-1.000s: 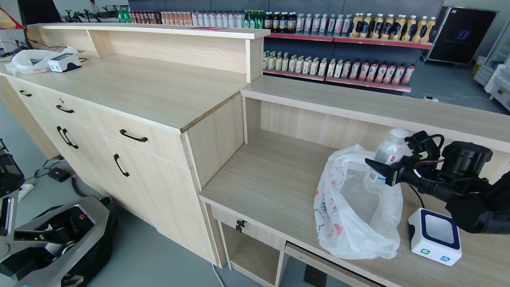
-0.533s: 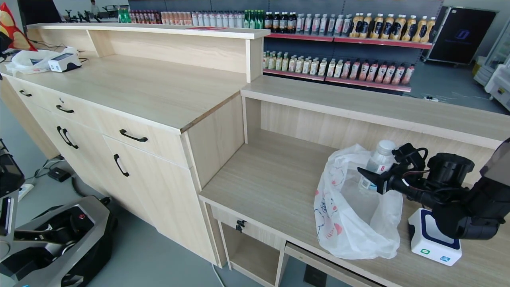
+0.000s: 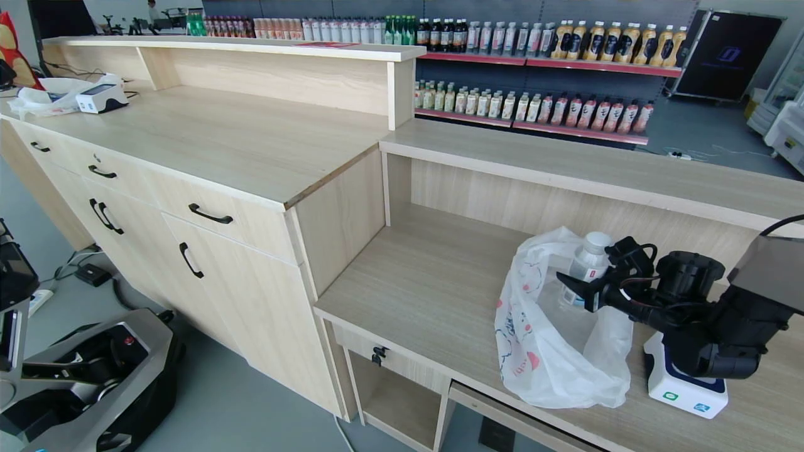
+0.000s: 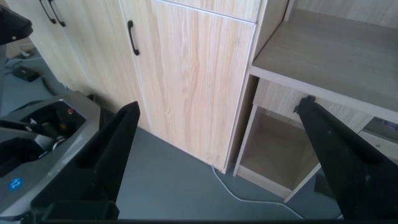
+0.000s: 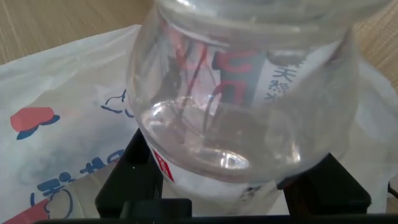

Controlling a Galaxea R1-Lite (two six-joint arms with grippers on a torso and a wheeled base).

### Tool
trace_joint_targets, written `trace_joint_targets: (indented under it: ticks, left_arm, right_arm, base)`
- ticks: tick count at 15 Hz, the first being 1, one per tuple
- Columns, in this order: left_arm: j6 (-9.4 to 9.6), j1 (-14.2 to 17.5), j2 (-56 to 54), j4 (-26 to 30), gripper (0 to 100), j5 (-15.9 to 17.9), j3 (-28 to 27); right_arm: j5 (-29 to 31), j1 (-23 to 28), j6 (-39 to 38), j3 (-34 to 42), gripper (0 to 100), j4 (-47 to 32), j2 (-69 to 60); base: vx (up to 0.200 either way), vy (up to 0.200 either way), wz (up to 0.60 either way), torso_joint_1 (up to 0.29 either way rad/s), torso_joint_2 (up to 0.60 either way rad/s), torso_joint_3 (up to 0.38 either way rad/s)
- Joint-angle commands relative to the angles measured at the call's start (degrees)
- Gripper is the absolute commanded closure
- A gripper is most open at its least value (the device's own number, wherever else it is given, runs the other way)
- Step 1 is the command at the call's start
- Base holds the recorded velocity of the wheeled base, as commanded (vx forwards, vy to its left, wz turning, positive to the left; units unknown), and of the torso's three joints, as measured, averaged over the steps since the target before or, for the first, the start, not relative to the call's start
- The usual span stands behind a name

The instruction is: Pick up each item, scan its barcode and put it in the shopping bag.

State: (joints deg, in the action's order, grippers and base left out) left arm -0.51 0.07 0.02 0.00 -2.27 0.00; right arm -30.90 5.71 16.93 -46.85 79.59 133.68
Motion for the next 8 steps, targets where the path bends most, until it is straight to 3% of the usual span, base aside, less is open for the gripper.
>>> trace_joint_targets:
  ticks: [1,8]
  left_arm:
    - [-0.02,0.0,0.0,0.0,0,0.0,0.0]
    - [-0.02,0.0,0.0,0.0,0,0.0,0.0]
  right_arm:
    - [0.1,0.2,-0.1,-0.1,100,0.7,1.7]
    - [0.0,1.9,0.2,0.4,100,1.8,3.6]
  base:
    - [0.0,0.0,0.0,0.0,0.0,0.0]
    - [0.0,0.0,0.0,0.0,0.0,0.0]
